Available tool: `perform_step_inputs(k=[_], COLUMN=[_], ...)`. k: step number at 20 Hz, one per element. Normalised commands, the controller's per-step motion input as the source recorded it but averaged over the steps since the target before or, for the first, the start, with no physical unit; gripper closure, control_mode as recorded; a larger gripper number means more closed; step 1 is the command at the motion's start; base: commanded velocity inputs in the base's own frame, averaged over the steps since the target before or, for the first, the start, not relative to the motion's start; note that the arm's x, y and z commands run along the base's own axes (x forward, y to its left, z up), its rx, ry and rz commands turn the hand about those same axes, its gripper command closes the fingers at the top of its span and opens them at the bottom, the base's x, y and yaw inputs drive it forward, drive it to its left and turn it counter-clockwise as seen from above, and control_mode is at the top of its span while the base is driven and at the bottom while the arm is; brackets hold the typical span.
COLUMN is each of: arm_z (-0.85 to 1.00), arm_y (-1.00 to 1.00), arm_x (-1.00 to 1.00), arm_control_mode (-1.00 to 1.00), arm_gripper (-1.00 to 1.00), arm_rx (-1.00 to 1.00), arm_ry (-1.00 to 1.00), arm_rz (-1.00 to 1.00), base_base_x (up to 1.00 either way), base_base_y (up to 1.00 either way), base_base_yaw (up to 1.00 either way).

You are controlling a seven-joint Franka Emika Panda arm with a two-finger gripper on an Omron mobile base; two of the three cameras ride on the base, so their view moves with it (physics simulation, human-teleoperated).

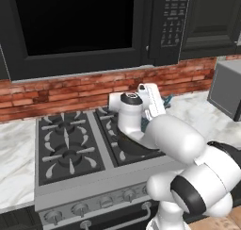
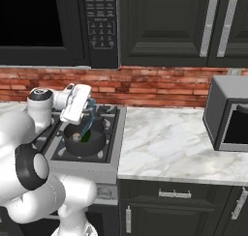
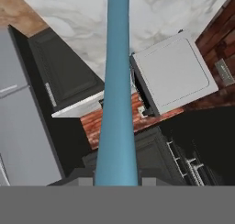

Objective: Put the mushroom and cucumber in the pot. Retrieve the spatula and lightly stir the vegetables in the pot.

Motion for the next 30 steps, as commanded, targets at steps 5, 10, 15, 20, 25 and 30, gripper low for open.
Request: perform_step_inputs(k=[5,10,15,20,25,30], arm_z=[0.21,-0.14,-0.36,-0.3,-0.28,-0.36], arm_y=[0.12,0.11,0.33,0.16,0.03,0.0], arm_x=[0.0,0.0,0.01,0.09,0.02,0.0], arm_control_mode=[-1.0,-1.0,-1.0,-1.0,-1.0,-1.0], arm_gripper=[1.0,1.0,1.0,1.0,1.0,1.0], arm_rx=[0.04,0.0,0.0,0.0,0.0,-0.01], arm_ry=[-0.02,0.0,-0.02,-0.07,-0.03,0.0], arm_rz=[0.0,0.0,0.0,0.0,0.0,0.0], base_base_x=[0.0,0.0,0.0,0.0,0.0,0.0], base_base_y=[0.0,0.0,0.0,0.0,0.0,0.0], base_base_yaw=[0.0,0.0,0.0,0.0,0.0,0.0])
